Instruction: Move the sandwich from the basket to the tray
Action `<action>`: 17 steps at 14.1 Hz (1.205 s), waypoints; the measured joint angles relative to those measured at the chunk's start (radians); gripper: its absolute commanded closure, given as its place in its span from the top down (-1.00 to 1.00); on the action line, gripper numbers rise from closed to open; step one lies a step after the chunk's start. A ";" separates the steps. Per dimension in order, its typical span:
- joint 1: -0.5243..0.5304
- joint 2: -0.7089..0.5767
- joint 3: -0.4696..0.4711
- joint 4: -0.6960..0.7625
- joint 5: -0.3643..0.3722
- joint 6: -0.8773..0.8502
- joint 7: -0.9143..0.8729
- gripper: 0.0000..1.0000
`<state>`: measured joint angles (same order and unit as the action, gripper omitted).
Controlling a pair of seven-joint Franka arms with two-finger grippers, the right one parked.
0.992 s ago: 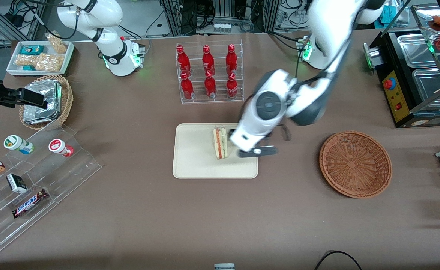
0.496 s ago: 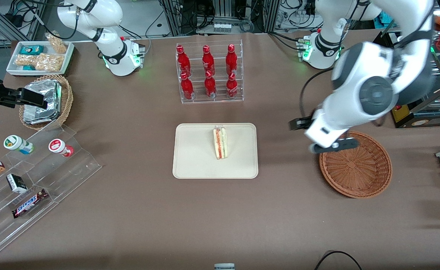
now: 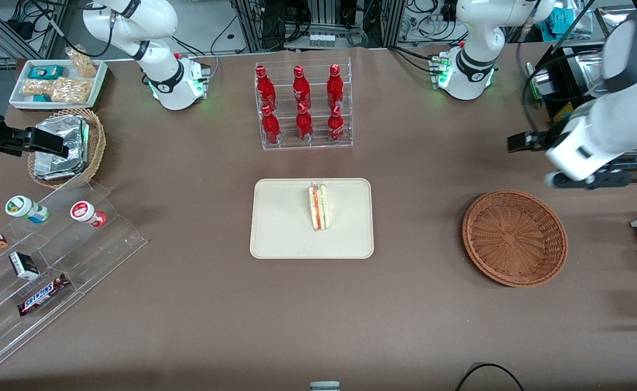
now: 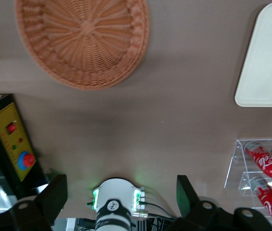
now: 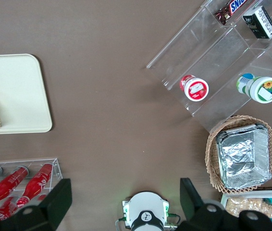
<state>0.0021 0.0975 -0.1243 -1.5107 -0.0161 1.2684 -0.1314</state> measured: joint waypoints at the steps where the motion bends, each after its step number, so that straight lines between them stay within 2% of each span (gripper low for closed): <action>1: 0.006 -0.007 0.000 0.024 0.006 -0.035 0.002 1.00; 7: 0.006 -0.002 -0.008 0.113 0.037 -0.082 0.001 1.00; 17: 0.017 0.024 -0.005 0.110 0.039 -0.075 0.001 1.00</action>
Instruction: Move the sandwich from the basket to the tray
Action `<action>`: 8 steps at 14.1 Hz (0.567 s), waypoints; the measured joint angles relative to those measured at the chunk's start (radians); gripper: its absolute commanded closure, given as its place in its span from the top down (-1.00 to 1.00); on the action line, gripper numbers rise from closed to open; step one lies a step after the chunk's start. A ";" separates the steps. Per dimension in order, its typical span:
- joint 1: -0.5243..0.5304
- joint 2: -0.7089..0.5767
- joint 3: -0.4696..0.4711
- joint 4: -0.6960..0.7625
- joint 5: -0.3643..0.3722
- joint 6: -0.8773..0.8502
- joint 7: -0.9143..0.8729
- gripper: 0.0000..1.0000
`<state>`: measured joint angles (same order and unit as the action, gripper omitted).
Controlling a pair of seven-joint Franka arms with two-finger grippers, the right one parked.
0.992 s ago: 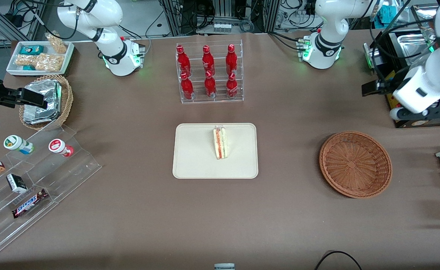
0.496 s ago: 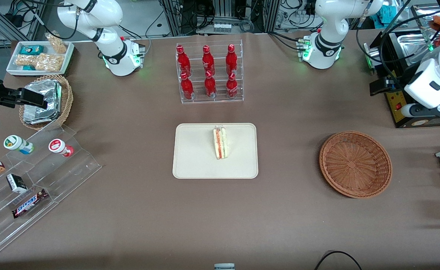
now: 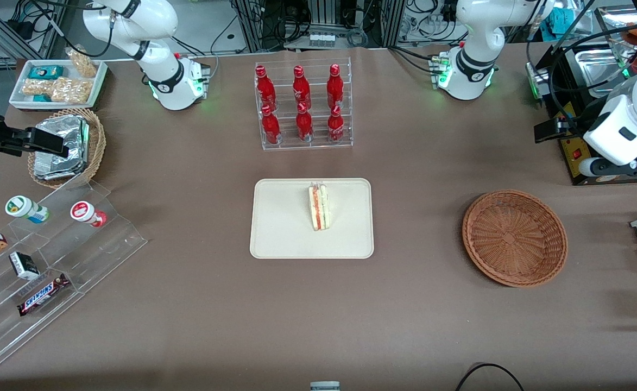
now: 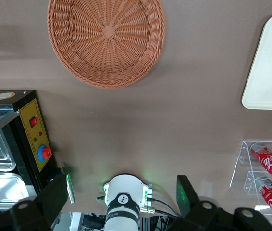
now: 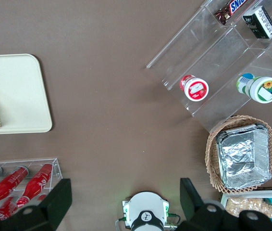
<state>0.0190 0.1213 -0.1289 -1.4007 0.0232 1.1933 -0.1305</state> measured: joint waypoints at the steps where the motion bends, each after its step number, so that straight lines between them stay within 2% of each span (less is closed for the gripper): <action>1: 0.000 -0.007 0.000 -0.014 0.001 0.007 0.000 1.00; 5: 0.001 -0.096 0.011 -0.160 0.002 0.133 0.000 1.00; 8: 0.001 -0.112 0.021 -0.186 0.002 0.158 0.000 1.00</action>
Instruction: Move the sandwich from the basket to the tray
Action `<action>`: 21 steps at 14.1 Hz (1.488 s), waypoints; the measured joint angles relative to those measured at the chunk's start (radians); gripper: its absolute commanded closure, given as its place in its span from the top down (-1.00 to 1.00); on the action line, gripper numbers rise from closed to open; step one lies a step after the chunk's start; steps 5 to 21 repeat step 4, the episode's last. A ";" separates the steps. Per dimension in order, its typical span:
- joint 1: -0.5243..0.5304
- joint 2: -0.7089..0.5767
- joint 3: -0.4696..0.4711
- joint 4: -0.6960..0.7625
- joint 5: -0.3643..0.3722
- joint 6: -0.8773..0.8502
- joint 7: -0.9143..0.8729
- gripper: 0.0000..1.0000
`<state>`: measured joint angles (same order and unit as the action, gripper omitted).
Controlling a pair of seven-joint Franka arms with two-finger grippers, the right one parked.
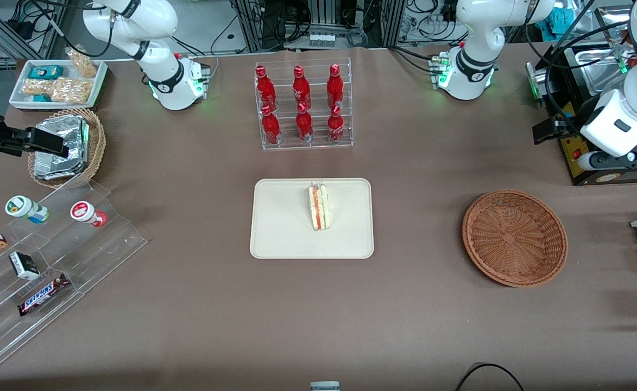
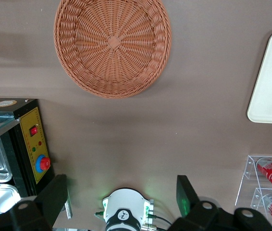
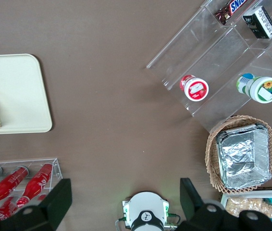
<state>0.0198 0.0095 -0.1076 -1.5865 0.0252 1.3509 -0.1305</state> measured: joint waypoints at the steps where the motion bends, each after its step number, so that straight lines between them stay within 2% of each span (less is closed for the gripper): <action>1: 0.000 0.002 0.000 0.000 0.000 0.004 0.000 1.00; 21: 0.000 0.006 0.000 0.000 0.000 0.011 0.000 1.00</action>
